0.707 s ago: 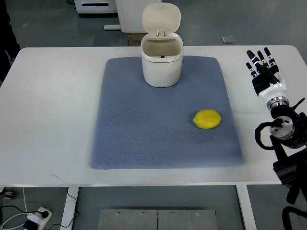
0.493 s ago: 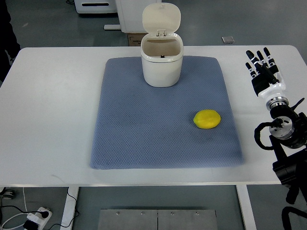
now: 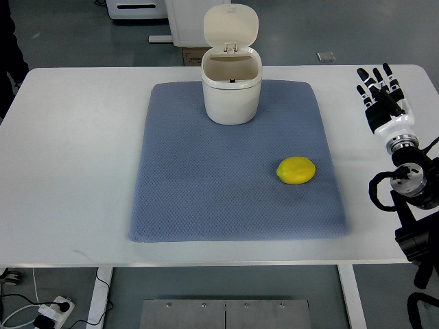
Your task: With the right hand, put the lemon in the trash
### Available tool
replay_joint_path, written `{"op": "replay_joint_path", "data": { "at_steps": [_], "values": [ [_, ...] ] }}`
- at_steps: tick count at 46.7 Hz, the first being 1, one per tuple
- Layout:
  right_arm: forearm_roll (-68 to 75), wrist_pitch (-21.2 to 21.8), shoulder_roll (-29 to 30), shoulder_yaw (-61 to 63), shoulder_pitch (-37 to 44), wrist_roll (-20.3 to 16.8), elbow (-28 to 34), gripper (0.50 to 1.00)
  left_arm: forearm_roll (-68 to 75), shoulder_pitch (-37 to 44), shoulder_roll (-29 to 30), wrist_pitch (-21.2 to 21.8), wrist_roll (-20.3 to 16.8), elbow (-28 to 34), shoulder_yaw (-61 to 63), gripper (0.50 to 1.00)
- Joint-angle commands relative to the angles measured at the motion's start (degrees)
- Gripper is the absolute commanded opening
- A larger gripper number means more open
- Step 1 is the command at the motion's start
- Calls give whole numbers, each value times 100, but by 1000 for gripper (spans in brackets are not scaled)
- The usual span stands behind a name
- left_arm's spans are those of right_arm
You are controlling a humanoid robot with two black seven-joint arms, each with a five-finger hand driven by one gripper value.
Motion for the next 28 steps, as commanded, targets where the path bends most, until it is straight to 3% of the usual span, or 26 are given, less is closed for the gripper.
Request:
{"op": "replay_joint_path", "data": {
  "at_steps": [1,10,28],
  "values": [
    [0,8,-1,-9,0,-8,-8,1000,0,-3,0,3,0,0,0,1000],
    [0,263,-27,-80,0,-17,-17,1000,0,-3,0,3,0,0,0,1000],
    [325,281,-220,-88,167,-8,-96,1000,0,-3,0,3,0,0,0,1000]
  ]
}}
